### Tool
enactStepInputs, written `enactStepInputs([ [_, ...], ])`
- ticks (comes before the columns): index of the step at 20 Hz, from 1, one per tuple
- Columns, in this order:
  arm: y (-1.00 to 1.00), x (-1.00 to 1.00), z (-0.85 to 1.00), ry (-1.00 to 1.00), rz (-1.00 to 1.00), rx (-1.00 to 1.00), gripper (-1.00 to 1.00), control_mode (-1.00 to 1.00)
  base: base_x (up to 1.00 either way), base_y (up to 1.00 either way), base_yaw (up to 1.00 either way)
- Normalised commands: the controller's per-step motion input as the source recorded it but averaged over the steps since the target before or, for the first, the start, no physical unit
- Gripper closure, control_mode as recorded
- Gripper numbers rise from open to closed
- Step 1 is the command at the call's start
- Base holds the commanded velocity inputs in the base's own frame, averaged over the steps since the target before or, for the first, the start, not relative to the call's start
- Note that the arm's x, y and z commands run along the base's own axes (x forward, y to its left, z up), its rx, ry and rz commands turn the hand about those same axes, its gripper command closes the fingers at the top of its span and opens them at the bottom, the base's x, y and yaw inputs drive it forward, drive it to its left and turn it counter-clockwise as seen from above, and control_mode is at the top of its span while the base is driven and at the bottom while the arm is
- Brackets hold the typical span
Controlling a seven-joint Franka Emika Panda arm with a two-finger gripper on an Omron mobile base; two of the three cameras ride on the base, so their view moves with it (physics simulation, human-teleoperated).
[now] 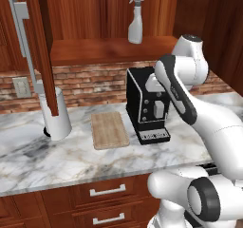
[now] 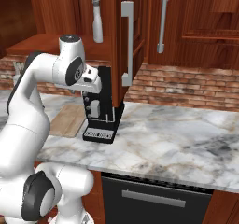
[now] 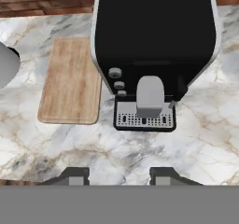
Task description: Grab the spray bottle from the cabinet, then place it next to the cutting board for sanitizing. Then grab the dish brush from the countertop next to the sink and place it next to the cutting board.
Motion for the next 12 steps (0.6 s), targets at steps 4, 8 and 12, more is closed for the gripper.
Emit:
enactStepInputs([
  [4,0.05,-0.28,0.0,-0.01,0.02,0.0,-1.0,-1.0,0.0,0.0,0.0],
  [8,0.19,-0.82,0.04,-0.28,0.09,-0.02,-1.0,-1.0,0.0,0.0,0.0],
  [12,0.16,-0.62,0.41,-0.87,0.14,0.0,-1.0,-1.0,0.0,0.0,0.0],
])
